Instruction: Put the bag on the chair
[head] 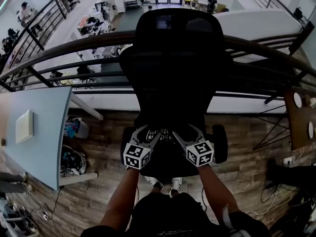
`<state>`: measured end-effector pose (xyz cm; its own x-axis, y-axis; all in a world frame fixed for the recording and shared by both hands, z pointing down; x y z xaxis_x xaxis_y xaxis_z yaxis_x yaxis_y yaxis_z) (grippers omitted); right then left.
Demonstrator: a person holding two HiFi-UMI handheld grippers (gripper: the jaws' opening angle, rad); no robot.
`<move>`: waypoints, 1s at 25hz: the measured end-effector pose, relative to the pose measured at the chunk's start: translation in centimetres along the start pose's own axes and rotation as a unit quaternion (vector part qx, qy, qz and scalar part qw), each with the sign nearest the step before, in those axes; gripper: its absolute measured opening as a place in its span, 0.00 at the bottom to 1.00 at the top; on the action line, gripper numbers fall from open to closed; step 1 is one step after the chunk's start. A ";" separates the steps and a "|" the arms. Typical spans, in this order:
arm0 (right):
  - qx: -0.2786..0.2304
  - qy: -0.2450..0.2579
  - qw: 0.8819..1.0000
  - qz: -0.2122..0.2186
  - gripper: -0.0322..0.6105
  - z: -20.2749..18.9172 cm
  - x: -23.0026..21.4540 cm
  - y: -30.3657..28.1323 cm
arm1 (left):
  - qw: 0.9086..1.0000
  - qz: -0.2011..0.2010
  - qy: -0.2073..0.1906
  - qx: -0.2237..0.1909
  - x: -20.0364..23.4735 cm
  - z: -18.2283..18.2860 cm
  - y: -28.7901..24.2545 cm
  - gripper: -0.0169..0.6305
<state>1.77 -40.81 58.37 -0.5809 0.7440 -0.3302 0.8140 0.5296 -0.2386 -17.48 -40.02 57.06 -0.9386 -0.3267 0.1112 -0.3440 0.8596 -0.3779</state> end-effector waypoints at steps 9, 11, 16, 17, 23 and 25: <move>-0.022 0.075 0.996 0.031 0.37 6.7 2.3 0.7 | 0.999 0.022 -0.003 -0.039 -0.5 3.9 3.2 0.12; -0.024 0.092 0.995 0.030 0.28 7.5 2.9 0.8 | 0.999 0.017 -0.006 -0.045 -0.6 4.6 3.8 0.06; -0.033 0.146 0.989 0.014 0.10 9.7 4.3 1.7 | 0.997 -0.013 -0.014 -0.073 -1.5 6.9 4.7 0.05; -0.036 0.154 0.987 0.013 0.10 10.1 4.6 2.1 | 0.997 -0.016 -0.016 -0.079 -1.7 7.4 4.9 0.04; -0.061 0.180 0.982 0.019 0.08 13.1 6.2 4.0 | 0.994 -0.037 -0.024 -0.103 -3.7 10.3 5.8 0.04; -0.073 0.189 0.979 0.021 0.08 13.9 7.1 4.2 | 0.993 -0.042 -0.030 -0.111 -3.9 11.0 6.2 0.05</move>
<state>1.07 -38.98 42.35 -0.5261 0.8499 0.0310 0.8453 0.5266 -0.0908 -15.64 -37.76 44.16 -0.9056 -0.4172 0.0762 -0.4241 0.8919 -0.1574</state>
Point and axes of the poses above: the fingertips, and each gripper's own axes: y backward along the fingers, x to its left, z out of its top, the point moved 7 cm from there along y, backward along the fingers, and after that the axes turned 15 degrees about z, right-handed, at the moved point
